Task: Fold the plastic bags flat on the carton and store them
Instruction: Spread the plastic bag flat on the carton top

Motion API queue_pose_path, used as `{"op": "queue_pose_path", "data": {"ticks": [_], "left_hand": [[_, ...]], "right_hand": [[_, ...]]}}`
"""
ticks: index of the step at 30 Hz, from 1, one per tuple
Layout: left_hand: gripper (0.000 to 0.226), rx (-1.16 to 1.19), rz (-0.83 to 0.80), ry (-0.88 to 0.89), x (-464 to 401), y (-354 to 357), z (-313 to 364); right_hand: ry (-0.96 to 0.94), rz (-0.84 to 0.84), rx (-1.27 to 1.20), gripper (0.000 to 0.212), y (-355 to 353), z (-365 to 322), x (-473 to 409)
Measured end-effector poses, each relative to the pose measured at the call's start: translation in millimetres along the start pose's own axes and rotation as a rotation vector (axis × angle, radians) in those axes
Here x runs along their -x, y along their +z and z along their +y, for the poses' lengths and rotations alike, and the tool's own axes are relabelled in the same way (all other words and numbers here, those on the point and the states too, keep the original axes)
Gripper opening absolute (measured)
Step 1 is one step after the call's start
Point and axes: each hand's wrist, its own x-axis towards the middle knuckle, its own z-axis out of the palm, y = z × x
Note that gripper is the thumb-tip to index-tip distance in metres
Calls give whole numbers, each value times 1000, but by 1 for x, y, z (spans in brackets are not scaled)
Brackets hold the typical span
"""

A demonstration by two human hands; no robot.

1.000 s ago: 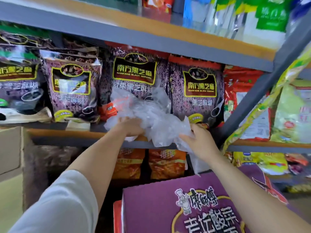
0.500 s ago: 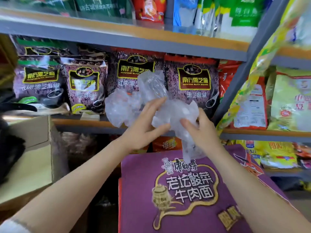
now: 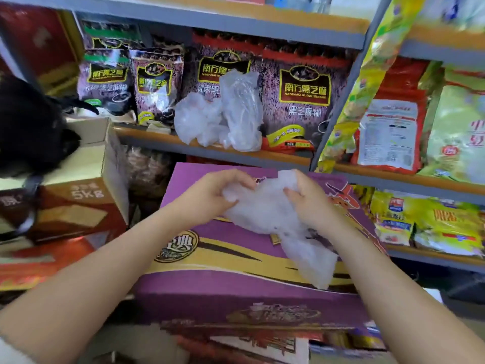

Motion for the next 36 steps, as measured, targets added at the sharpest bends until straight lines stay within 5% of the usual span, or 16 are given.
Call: {"op": "queue_pose_path", "data": {"ticks": [4, 7, 9, 11, 14, 16, 19, 23, 28, 32, 36], "left_hand": [[21, 59, -32, -59, 37, 21, 21], [27, 59, -47, -110, 53, 26, 33], [31, -245, 12, -74, 60, 24, 28], [58, -738, -28, -122, 65, 21, 26], [73, -930, -227, -265, 64, 22, 29], [70, -737, -178, -300, 55, 19, 44], [41, -413, 243, -82, 37, 26, 65], [51, -367, 102, -175, 22, 59, 81], [19, -209, 135, -98, 39, 57, 69], [19, 173, 339, -213, 62, 42, 58], [18, 379, 220, -347, 72, 37, 50]], "right_hand": [[149, 74, -167, 22, -25, 27, 11], [178, 106, -184, 31, -40, 38, 19], [196, 126, -286, 32, -49, 36, 20], [281, 95, -528, 29, -61, 32, 24], [362, -82, -780, 22, -68, 29, 36], [340, -144, -822, 22, -62, 28, 44], [187, -276, -815, 24, -52, 15, 52], [21, -405, -714, 37, -42, -3, 55], [14, -468, -497, 31, -59, 13, 51], [60, -304, -303, 12, -74, 32, 45], [-15, -60, -74, 10, -50, 28, 31]]}}
